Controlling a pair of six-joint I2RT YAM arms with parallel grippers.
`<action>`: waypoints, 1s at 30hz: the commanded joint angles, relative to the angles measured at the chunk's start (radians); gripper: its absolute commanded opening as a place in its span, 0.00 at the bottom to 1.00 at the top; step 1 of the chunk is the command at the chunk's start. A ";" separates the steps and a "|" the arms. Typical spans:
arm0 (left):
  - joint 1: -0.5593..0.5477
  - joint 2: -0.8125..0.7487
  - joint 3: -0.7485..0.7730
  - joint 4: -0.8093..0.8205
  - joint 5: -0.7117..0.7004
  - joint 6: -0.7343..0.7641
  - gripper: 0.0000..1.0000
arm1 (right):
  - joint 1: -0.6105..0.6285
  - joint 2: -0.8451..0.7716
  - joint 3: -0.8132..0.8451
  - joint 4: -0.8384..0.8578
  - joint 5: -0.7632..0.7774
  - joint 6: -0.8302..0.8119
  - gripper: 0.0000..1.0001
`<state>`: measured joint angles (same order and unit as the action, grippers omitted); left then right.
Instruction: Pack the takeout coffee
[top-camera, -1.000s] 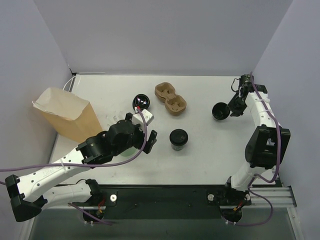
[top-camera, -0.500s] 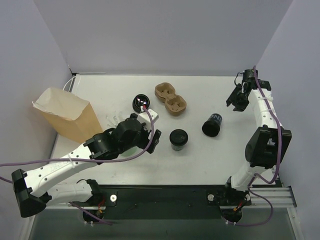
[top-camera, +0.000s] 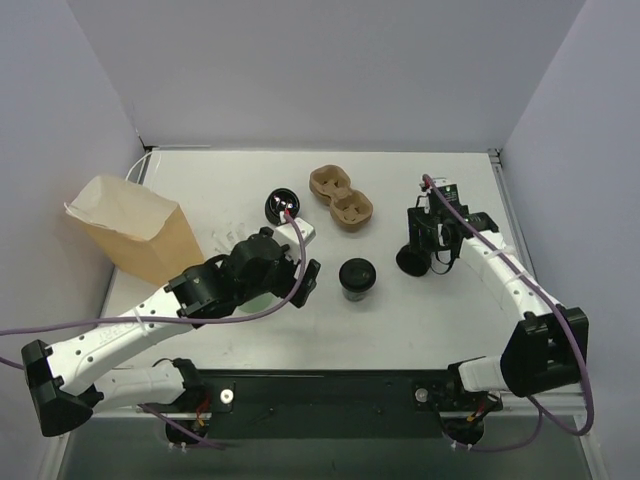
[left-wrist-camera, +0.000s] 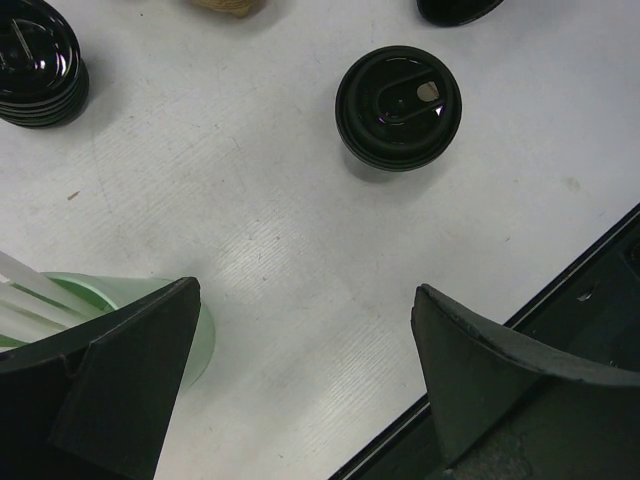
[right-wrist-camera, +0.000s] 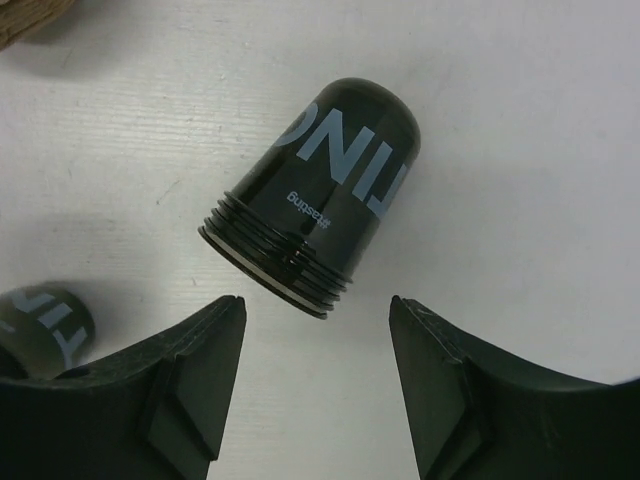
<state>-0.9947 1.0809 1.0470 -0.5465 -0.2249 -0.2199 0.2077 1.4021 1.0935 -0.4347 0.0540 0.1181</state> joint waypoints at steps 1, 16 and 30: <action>0.013 -0.056 0.018 -0.012 0.021 0.013 0.97 | 0.111 -0.127 -0.140 0.154 0.119 -0.245 0.62; 0.024 -0.133 0.012 -0.049 -0.002 0.019 0.97 | 0.216 0.127 -0.098 0.254 0.357 -0.391 0.61; 0.036 -0.165 -0.082 0.000 -0.004 0.008 0.96 | 0.078 0.357 0.486 -0.313 0.204 0.194 0.00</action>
<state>-0.9676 0.9432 0.9989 -0.5816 -0.2226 -0.2092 0.3546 1.7725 1.4315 -0.3935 0.3771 -0.0154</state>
